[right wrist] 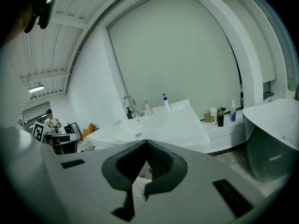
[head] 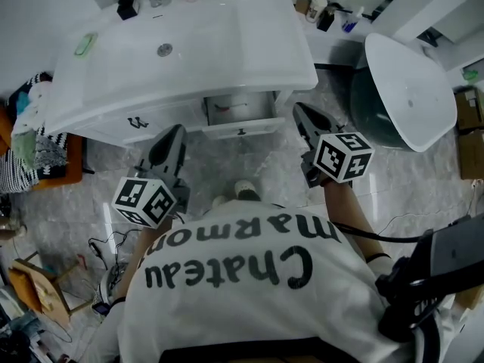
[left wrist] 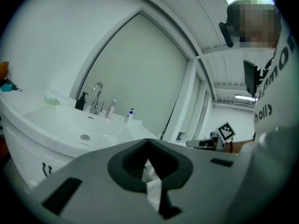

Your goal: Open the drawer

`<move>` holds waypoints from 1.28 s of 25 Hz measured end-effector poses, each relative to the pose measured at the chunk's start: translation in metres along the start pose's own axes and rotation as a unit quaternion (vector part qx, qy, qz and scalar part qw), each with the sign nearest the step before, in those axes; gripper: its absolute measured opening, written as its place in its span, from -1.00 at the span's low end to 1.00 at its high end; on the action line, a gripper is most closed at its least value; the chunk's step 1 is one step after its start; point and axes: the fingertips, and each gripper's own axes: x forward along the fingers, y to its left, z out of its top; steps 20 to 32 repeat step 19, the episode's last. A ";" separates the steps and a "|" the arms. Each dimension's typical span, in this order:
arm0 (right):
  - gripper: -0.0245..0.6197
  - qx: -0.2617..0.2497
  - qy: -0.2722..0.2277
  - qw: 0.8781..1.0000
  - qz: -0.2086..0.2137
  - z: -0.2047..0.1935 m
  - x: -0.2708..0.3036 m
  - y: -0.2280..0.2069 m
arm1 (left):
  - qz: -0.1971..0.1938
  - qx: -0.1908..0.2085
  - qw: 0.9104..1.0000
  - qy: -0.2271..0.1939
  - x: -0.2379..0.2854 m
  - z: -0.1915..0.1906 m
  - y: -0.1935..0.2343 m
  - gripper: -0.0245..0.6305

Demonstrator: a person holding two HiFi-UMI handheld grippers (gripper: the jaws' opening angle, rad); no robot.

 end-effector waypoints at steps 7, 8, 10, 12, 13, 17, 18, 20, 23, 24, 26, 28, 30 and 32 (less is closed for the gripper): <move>-0.89 0.001 0.001 1.000 -0.002 -0.004 -0.002 0.000 | 0.020 -0.013 0.999 -0.025 -0.007 0.001 0.007 -0.93; -0.89 0.000 0.002 1.000 -0.002 -0.004 -0.001 0.001 | 0.021 -0.017 0.999 -0.026 -0.008 0.001 0.008 -0.93; -0.89 0.000 0.001 1.000 -0.001 -0.005 0.000 0.002 | 0.022 -0.023 0.999 -0.029 -0.009 0.001 0.010 -0.93; -0.89 0.000 0.002 1.000 0.000 -0.006 0.001 0.003 | 0.023 -0.025 0.999 -0.030 -0.009 0.000 0.011 -0.93; -0.89 0.000 0.002 1.000 0.001 -0.006 0.001 0.003 | 0.024 -0.026 0.999 -0.030 -0.009 0.000 0.011 -0.93; -0.89 -0.001 0.004 1.000 0.002 -0.007 0.003 0.005 | 0.028 -0.031 0.999 -0.030 -0.010 -0.001 0.014 -0.93; -0.89 -0.001 0.004 1.000 0.002 -0.007 0.004 0.005 | 0.029 -0.031 0.999 -0.030 -0.010 -0.001 0.014 -0.93; -0.89 -0.001 0.005 1.000 0.003 -0.007 0.004 0.005 | 0.029 -0.032 0.999 -0.030 -0.010 -0.002 0.015 -0.93; -0.89 -0.001 0.005 1.000 0.003 -0.007 0.004 0.005 | 0.029 -0.032 0.999 -0.030 -0.010 -0.002 0.015 -0.93; -0.89 -0.001 0.005 1.000 0.003 -0.007 0.004 0.005 | 0.029 -0.032 0.999 -0.030 -0.010 -0.002 0.015 -0.93; -0.89 -0.001 0.005 1.000 0.003 -0.007 0.004 0.005 | 0.029 -0.032 0.999 -0.030 -0.010 -0.002 0.015 -0.93; -0.89 -0.001 0.005 1.000 0.003 -0.007 0.004 0.005 | 0.029 -0.032 0.999 -0.030 -0.010 -0.002 0.015 -0.93; -0.89 -0.001 0.005 1.000 0.003 -0.007 0.004 0.005 | 0.029 -0.032 0.999 -0.030 -0.010 -0.002 0.015 -0.93; -0.89 -0.001 0.005 1.000 0.003 -0.007 0.004 0.005 | 0.029 -0.032 0.999 -0.030 -0.010 -0.002 0.015 -0.93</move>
